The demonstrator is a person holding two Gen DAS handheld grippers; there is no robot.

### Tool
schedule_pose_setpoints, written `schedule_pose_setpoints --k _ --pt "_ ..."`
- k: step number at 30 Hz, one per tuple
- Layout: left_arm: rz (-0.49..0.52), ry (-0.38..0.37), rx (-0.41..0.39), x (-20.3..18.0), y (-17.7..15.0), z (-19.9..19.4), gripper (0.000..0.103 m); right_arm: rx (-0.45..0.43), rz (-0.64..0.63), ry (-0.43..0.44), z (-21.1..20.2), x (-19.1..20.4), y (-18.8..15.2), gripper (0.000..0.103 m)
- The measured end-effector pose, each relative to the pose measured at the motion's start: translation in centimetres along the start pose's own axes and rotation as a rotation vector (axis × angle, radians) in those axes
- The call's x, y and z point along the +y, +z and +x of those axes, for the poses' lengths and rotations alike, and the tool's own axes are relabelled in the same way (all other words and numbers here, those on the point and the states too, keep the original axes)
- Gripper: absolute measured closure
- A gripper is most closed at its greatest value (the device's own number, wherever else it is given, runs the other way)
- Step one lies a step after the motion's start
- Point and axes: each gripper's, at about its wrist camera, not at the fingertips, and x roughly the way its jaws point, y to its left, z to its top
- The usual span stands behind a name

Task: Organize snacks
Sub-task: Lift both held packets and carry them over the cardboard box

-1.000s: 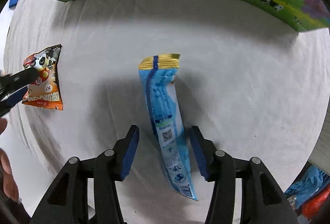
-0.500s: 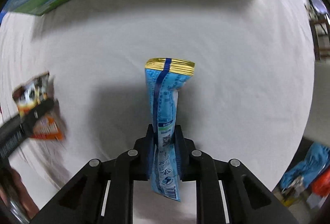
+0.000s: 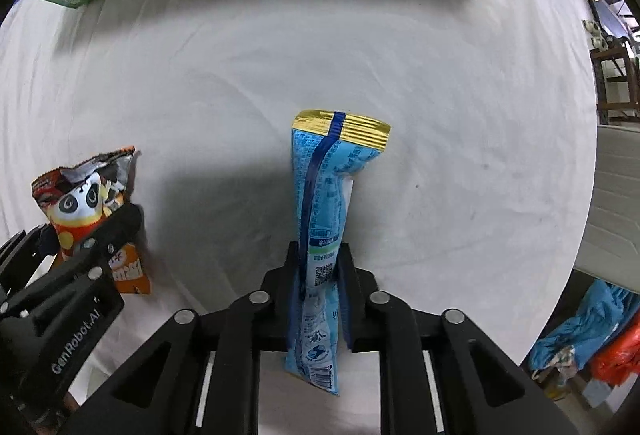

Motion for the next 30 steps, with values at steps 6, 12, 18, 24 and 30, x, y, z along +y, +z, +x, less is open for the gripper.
schedule_pose_setpoints --k 6,12,18,24,30 --pt "-0.010 -0.088 -0.115 0.4 0.5 -7.2 0.058 -0.081 -0.003 0.084 -6.2 -0.5 -0.6 0.089" --pt "0.006 -0.182 -0.228 0.9 2.5 -15.7 0.058 -0.223 -0.022 0.162 -15.3 0.1 0.0 0.089" --pt "0.037 -0.245 -0.283 1.6 8.6 -20.5 0.058 -0.360 -0.055 0.195 -22.9 -1.3 1.6 0.089" --pt "0.076 -0.233 -0.300 0.0 14.2 -21.1 0.058 -0.461 -0.054 0.120 -27.0 -2.4 6.5 0.089" --pt "0.074 -0.218 -0.257 -1.1 19.0 -19.2 0.058 -0.450 -0.018 0.029 -26.6 -3.9 12.8 0.089"
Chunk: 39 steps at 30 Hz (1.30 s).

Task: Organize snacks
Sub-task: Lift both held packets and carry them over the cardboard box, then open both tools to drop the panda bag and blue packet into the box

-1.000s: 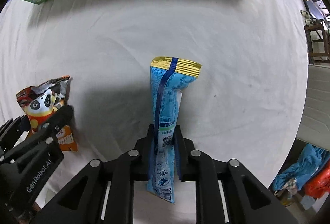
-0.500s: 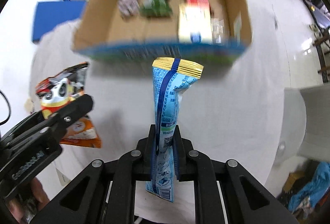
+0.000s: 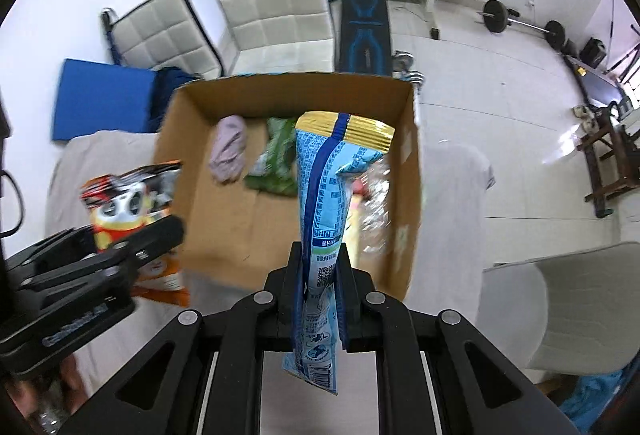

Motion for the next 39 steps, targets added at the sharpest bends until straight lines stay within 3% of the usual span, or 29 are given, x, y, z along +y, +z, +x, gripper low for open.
schedule_pose_setpoints --k 9,18,25,26,27,29,31,39 --pt "-0.030 0.022 0.128 1.9 2.2 6.9 0.058 0.085 0.043 -0.095 9.5 -2.7 3.9 0.089" --pt "-0.044 0.031 0.226 2.8 2.0 12.0 0.057 0.142 0.039 -0.146 14.4 -3.4 4.6 0.089" --pt "-0.086 0.032 0.292 3.5 1.7 13.0 0.056 0.197 0.023 -0.155 16.2 -3.3 4.1 0.085" --pt "-0.093 0.028 0.295 3.5 1.7 13.0 0.056 0.199 0.018 -0.155 16.4 -3.2 4.0 0.080" --pt "-0.096 0.028 0.293 3.5 1.8 12.8 0.055 0.196 0.017 -0.161 16.3 -3.2 4.0 0.069" --pt "-0.090 0.035 0.274 3.4 1.9 12.5 0.044 0.183 0.020 -0.150 16.1 -3.2 3.9 0.055" --pt "-0.079 0.045 0.256 3.2 1.9 11.6 0.039 0.182 0.029 -0.144 15.8 -3.3 3.8 0.054" --pt "-0.052 0.059 0.174 3.0 1.4 7.2 0.035 0.179 0.037 -0.109 14.0 -2.8 2.7 0.053"
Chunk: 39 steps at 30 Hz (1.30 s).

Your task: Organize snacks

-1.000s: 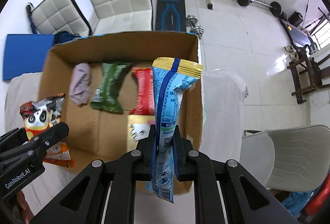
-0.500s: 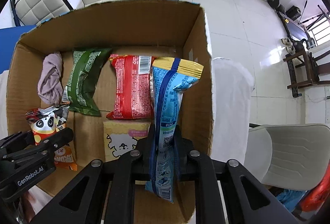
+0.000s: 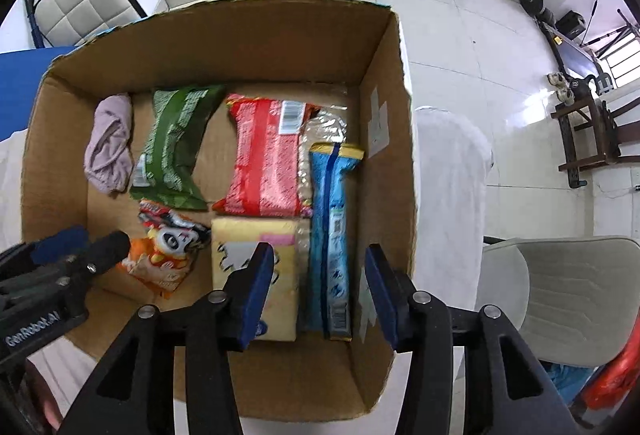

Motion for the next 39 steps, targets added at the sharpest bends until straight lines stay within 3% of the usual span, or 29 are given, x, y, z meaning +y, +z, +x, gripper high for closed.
schedule_pose_setpoints --k 7,8,10,12,14,17,19,29,39 --pt "0.027 0.053 -0.098 0.5 -2.1 -3.4 0.034 -0.015 0.014 0.060 -2.1 0.8 -2.1 0.053" --pt "0.030 0.065 -0.112 0.4 -2.3 -3.7 0.027 -0.018 0.014 0.068 -2.4 0.9 -2.4 0.053" --pt "0.035 0.104 -0.146 0.2 -2.6 -4.4 0.013 -0.026 0.013 0.082 -2.9 1.3 -2.9 0.043" --pt "0.033 0.124 -0.162 0.2 -2.9 -4.9 0.012 -0.040 0.017 0.097 -3.5 1.5 -3.4 0.018" --pt "0.028 0.136 -0.173 0.3 -3.1 -5.2 0.007 -0.050 0.019 0.098 -4.0 1.6 -3.8 0.011" --pt "0.023 0.150 -0.192 0.5 -3.5 -6.0 0.005 -0.052 0.026 0.081 -4.4 1.5 -4.2 0.009" --pt "0.020 0.152 -0.201 0.6 -3.8 -6.4 0.005 -0.056 0.034 0.079 -4.7 1.3 -4.5 0.001" --pt "0.027 0.160 -0.285 -0.6 -6.3 -10.6 0.005 -0.116 0.033 0.088 -8.0 0.9 -6.5 0.000" --pt "0.037 0.181 -0.478 -2.5 -14.7 -21.4 0.005 -0.292 0.052 0.147 -18.2 -0.9 -13.4 0.000"
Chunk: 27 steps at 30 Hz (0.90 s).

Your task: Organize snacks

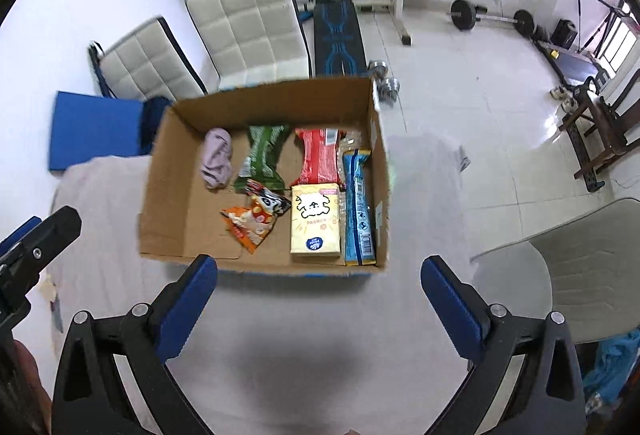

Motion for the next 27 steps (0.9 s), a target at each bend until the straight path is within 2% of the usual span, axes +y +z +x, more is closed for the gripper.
schedule_pose_setpoints --k 8,14,22,27 --pt "0.009 -0.009 -0.011 -0.2 -3.1 -6.9 0.005 -0.106 -0.018 0.048 -9.7 0.6 -4.5 0.000" --pt "0.034 -0.008 -0.039 -0.8 -5.1 -11.0 0.005 -0.129 -0.060 0.075 -14.9 1.9 -8.1 0.000" --pt "0.019 -0.011 -0.048 -0.5 -6.5 -13.7 0.005 -0.144 -0.092 0.053 -19.0 2.2 -11.4 0.000" --pt "0.016 0.012 -0.067 -0.7 -6.9 -14.0 0.005 -0.181 -0.086 0.034 -20.1 2.1 -11.6 0.000"
